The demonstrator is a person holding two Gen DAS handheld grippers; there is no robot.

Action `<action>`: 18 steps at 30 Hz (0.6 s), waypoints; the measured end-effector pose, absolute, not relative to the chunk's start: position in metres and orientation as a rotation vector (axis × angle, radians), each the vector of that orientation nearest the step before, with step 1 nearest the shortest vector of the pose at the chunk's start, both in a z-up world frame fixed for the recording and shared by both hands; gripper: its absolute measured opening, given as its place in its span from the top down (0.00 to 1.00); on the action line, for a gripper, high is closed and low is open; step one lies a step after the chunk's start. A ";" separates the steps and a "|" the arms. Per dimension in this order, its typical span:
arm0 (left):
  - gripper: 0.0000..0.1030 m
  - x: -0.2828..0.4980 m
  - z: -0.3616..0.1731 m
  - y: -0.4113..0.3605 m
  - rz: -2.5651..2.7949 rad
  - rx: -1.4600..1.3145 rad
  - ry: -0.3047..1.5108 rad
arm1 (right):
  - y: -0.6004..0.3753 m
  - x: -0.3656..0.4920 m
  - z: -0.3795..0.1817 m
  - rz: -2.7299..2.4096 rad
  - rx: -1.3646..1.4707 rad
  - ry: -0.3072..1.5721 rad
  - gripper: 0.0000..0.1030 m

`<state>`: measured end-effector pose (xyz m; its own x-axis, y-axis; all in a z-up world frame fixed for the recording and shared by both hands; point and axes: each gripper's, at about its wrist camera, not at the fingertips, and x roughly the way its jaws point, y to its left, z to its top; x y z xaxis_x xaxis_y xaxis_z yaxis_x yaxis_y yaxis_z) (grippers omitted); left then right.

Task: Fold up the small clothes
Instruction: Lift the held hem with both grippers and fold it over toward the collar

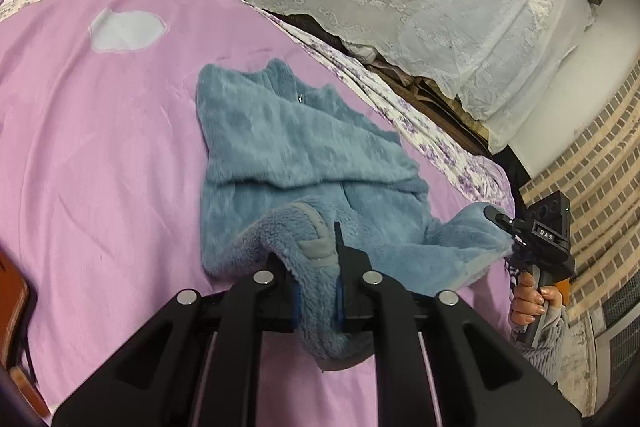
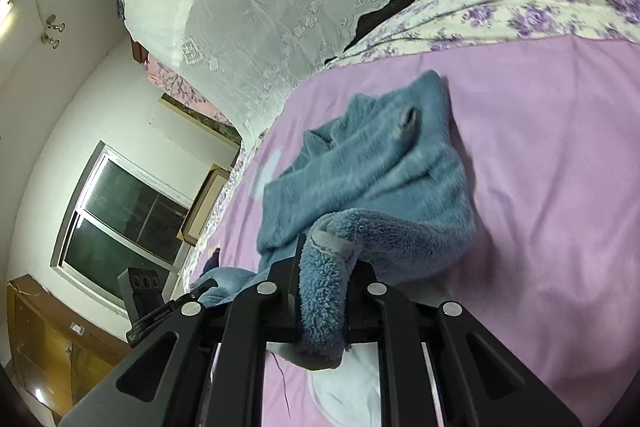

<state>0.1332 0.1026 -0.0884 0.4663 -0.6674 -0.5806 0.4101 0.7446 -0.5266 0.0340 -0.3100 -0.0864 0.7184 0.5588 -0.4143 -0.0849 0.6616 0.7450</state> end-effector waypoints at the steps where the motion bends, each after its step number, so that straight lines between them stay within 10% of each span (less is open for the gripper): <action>1: 0.89 0.139 -0.087 0.101 -0.673 -0.334 0.857 | -0.310 0.039 -0.086 0.396 0.771 0.681 0.87; 18: 0.89 0.219 -0.068 0.091 -0.624 -0.350 0.840 | -0.320 0.127 -0.079 0.368 0.821 0.654 0.87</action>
